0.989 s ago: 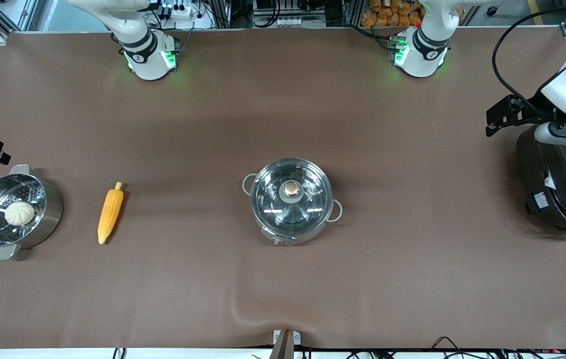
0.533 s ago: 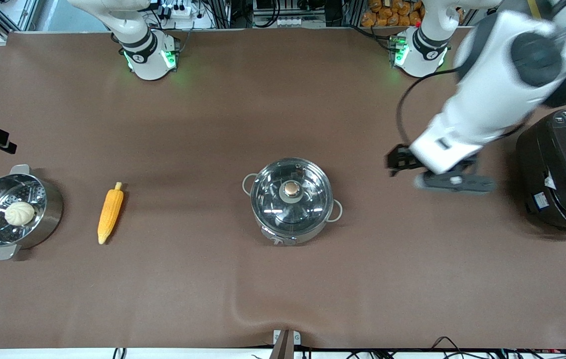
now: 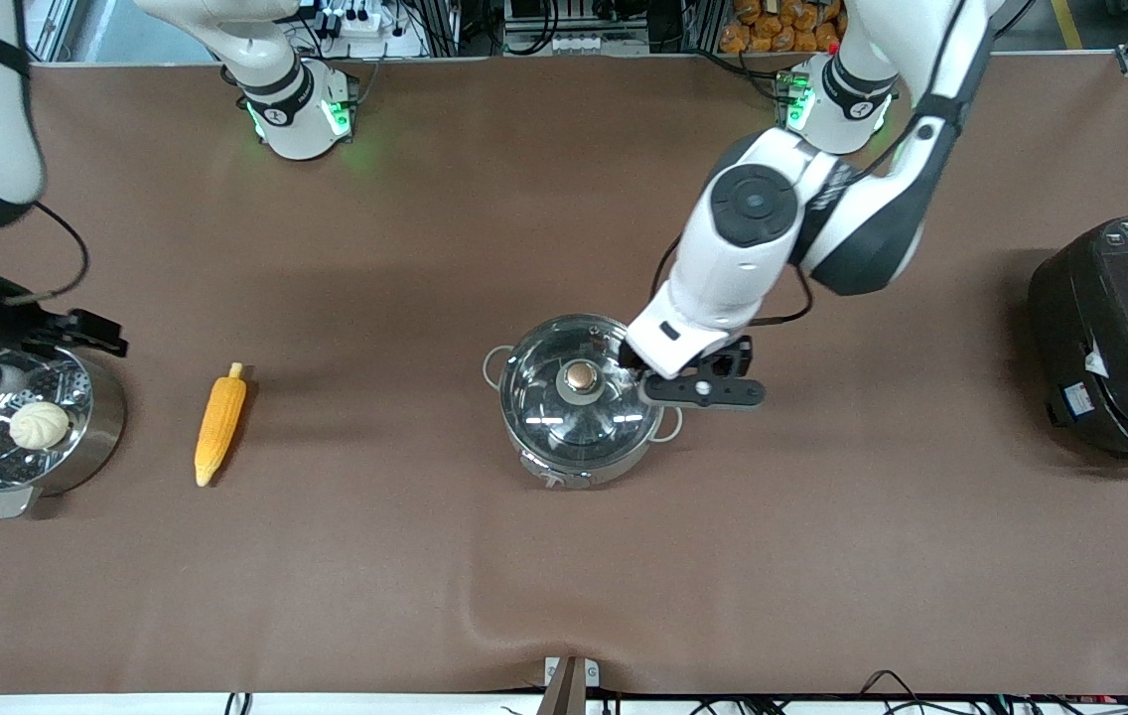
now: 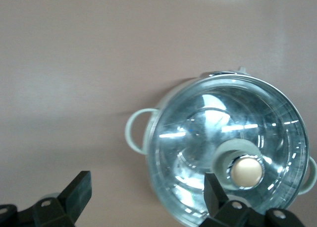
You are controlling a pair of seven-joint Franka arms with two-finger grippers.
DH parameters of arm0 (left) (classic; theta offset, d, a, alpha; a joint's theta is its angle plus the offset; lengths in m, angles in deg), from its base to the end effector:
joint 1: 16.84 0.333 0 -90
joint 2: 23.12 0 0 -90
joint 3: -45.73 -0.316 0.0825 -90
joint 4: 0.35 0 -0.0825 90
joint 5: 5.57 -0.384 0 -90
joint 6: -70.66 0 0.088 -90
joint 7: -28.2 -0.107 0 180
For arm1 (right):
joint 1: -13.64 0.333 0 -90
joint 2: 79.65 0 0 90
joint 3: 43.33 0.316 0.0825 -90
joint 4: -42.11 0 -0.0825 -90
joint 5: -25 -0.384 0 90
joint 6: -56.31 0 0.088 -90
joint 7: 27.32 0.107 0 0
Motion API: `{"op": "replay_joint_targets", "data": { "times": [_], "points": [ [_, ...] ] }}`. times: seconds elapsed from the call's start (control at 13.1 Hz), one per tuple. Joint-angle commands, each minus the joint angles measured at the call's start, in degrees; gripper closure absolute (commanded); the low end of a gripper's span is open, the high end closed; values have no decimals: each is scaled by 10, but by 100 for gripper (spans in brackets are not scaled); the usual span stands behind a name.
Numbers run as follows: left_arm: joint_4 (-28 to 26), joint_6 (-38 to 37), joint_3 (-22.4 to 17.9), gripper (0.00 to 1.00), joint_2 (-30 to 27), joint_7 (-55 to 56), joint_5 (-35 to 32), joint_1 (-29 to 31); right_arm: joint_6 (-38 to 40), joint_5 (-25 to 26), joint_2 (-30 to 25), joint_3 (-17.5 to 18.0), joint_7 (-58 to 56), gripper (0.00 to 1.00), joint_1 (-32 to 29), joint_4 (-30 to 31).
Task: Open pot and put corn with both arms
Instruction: 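Reach the left gripper to the lid knob while the right gripper reaches the corn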
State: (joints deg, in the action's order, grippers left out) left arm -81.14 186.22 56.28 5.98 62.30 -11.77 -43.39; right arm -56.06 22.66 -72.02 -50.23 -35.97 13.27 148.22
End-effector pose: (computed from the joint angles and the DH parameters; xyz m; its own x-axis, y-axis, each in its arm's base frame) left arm 0.5864 -0.4051 0.4227 0.9933 -0.0635 0.0961 -0.0685 -0.9964 0.0495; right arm 0.5896 -0.0701 0.4477 0.9998 0.0092 -0.0195 0.0087 -0.9997 -0.0247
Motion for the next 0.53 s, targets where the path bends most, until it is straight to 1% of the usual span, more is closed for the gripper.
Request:
{"op": "replay_joint_targets", "data": {
  "times": [0.0,0.3,0.38,0.46],
  "points": [
    [38,20,-8,0,45,34,-26,-27,-114,7,3,1,5,0,6,103],
    [45,55,-9,0,71,64,-37,-60,-202,8,120,0,6,0,5,103],
    [46,62,-12,0,78,69,-42,-69,-225,7,150,0,7,0,4,100],
    [47,67,-25,0,83,77,-50,-87,-246,7,171,0,7,0,-1,99]
  ]
}}
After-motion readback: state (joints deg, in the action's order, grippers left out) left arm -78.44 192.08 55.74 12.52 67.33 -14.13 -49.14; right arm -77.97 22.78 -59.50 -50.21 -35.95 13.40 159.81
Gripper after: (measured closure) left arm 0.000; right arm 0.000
